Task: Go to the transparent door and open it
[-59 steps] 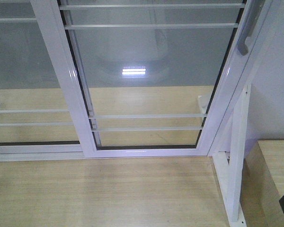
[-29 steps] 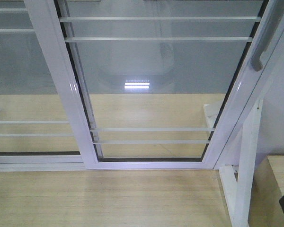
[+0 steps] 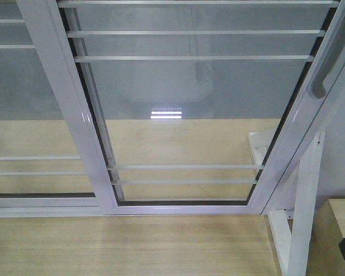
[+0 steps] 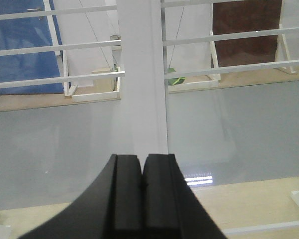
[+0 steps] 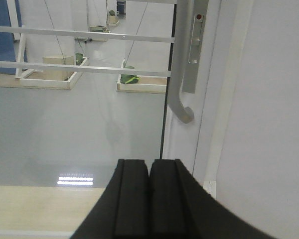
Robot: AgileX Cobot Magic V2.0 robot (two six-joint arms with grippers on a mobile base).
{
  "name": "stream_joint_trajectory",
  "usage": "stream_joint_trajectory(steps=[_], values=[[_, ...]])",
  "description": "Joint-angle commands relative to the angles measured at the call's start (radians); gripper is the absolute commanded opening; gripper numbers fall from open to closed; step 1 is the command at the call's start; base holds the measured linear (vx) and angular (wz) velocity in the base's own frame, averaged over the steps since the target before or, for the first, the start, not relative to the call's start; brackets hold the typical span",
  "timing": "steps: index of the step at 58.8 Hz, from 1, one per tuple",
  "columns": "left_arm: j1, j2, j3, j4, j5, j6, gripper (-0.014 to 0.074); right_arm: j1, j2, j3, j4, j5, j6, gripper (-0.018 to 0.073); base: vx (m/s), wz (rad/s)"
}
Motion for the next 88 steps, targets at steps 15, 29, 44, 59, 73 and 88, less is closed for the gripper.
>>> stream_joint_trajectory(steps=[15, 29, 44, 59, 73, 88], values=[[-0.007, 0.049, 0.022, 0.146, -0.179, 0.110, -0.0006, -0.008, 0.024, 0.009, -0.005, -0.109, -0.006, -0.0008, -0.02, 0.01], [-0.007, 0.052, 0.022, 0.074, -0.304, -0.020, -0.0006, -0.009, 0.024, 0.010, -0.010, -0.172, -0.016, -0.0008, 0.00, 0.00], [-0.007, 0.071, -0.081, 0.075, -0.375, -0.084, -0.0006, -0.009, 0.063, -0.087, -0.003, -0.302, 0.006, -0.0008, 0.00, 0.00], [-0.007, 0.334, -0.440, 0.078, -0.174, -0.074, -0.0006, -0.009, 0.370, -0.410, -0.005, -0.186, 0.008, -0.0008, 0.00, 0.00], [-0.007, 0.634, -0.512, 0.076, -0.184, -0.085, -0.0004, -0.007, 0.708, -0.465, -0.005, -0.292, -0.007, -0.0006, 0.00, 0.00], [-0.007, 0.772, -0.512, 0.033, -0.214, -0.084, 0.0047, -0.007, 0.890, -0.465, -0.005, -0.320, -0.010, 0.0110, 0.00, 0.00]])
